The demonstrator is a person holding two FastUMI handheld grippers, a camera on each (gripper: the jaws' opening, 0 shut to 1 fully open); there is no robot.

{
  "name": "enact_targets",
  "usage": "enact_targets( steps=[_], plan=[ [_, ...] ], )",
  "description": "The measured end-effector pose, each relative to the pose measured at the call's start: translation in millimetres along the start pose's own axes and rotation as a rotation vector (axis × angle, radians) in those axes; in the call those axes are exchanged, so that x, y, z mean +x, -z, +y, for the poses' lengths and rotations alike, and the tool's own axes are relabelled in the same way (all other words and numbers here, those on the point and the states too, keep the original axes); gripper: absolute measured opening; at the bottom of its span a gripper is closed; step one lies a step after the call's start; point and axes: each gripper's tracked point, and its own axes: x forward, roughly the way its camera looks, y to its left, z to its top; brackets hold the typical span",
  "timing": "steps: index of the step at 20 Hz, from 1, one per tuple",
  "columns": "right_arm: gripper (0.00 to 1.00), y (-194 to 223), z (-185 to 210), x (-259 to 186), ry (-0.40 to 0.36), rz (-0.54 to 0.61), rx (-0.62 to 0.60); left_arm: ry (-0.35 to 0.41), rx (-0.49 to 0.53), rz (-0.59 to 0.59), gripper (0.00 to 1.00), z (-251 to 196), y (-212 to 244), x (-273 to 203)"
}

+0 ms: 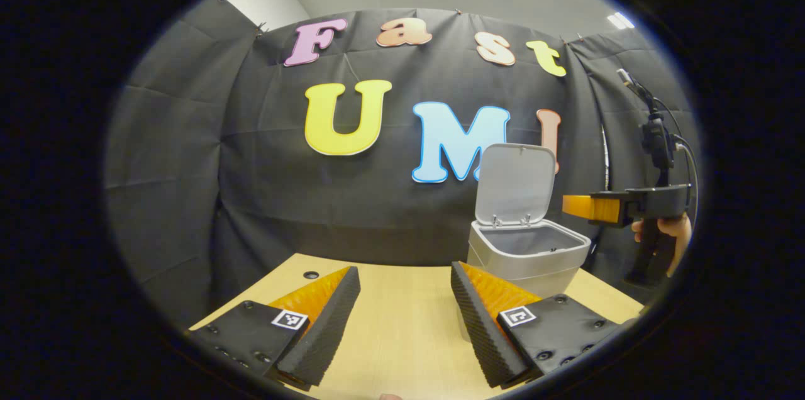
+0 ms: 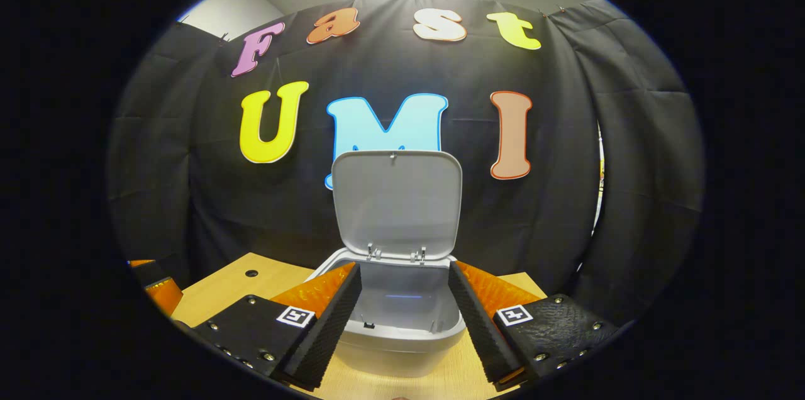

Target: Press the lid of the desktop garbage bin to open it, pick up the crumpled paper on the desktop and throw it into the bin, then pick up the pop can on the desktop and drop it into the bin, and finally close the garbage bin lid.

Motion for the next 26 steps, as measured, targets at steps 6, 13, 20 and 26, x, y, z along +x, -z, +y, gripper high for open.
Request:
enact_targets(
  steps=[6,13,20,26],
  plan=[
    [0.90,-49.4,-2.4,19.5,0.074,-0.045,-0.013,0.086,0.002,-0.024,0.96,-4.6,-7.9,8.3],
    [0.90,-110.3,6.3,43.8,0.061,-0.101,-0.038,0.033,0.011,-0.044,0.96,12.3,-11.6,0.2],
    [0.90,-115.4,15.2,69.1,0.023,-0.082,-0.062,-0.018,-0.005,-0.057,0.95,11.4,-17.0,-10.3],
    [0.89,-128.0,18.2,87.2,0.023,-0.109,-0.075,-0.059,-0.015,-0.060,0.96,20.9,-15.7,-10.2]
  ],
)
